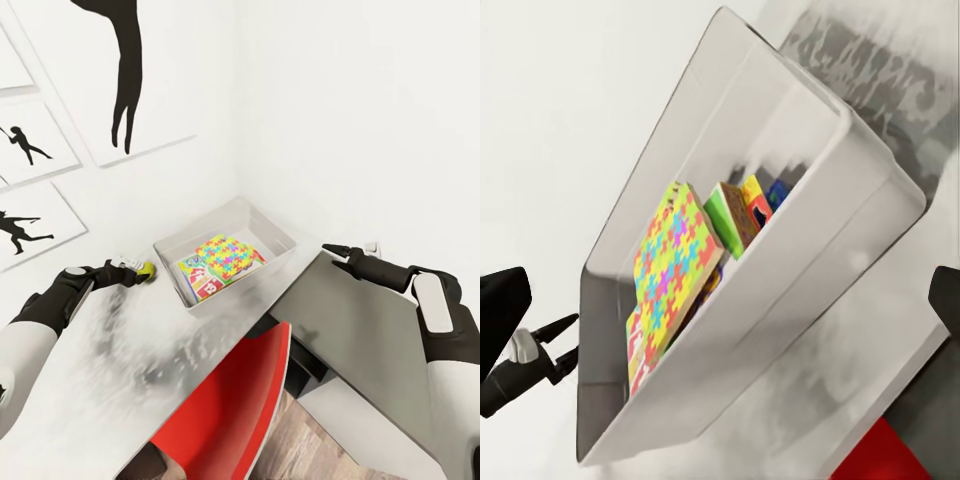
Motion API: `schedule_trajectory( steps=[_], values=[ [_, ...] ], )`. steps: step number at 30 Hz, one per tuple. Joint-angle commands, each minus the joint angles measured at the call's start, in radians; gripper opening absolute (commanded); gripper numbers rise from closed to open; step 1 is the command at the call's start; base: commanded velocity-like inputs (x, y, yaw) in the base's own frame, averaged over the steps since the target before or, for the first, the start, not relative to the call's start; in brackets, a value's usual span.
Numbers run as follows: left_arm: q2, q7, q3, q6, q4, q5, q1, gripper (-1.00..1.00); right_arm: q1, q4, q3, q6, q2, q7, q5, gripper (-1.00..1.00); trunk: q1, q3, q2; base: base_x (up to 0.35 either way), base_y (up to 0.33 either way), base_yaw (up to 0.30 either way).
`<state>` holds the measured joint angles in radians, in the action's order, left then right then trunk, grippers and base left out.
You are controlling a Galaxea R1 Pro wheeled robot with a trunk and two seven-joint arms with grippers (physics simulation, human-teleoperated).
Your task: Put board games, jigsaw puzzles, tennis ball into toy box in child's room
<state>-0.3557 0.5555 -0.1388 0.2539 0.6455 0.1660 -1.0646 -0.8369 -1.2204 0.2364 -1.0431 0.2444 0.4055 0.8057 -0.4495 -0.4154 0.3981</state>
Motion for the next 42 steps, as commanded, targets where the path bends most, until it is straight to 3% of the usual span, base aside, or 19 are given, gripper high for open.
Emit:
schedule_trajectory(
  steps=[1, 5, 24, 42],
  values=[
    [-0.002, 0.003, -0.001, 0.003, 0.002, 0.007, -0.001, 1.0, 0.001, 0.0, 0.002, -0.004, 0.0, 0.01, -0.01, 1.0, -0.001, -0.002, 0.002, 0.0, 0.0, 0.0],
    [0.0, 0.025, -0.005, 0.026, 0.004, 0.027, -0.024, 1.0, 0.016, -0.001, 0.012, -0.004, 0.004, 0.027, 0.002, 1.0, -0.001, -0.002, 0.002, 0.0, 0.0, 0.0],
    [0.005, -0.009, -0.006, 0.035, 0.008, 0.058, -0.131, 1.0, 0.03, 0.003, 0.015, -0.004, 0.006, 0.023, -0.003, 1.0, -0.001, -0.002, 0.002, 0.0, 0.0, 0.0],
    [0.005, -0.008, -0.012, 0.033, 0.008, 0.069, -0.134, 1.0, 0.03, 0.012, 0.015, -0.004, 0.007, 0.023, -0.003, 1.0, -0.001, -0.017, 0.002, 0.0, 0.0, 0.0]
  ],
)
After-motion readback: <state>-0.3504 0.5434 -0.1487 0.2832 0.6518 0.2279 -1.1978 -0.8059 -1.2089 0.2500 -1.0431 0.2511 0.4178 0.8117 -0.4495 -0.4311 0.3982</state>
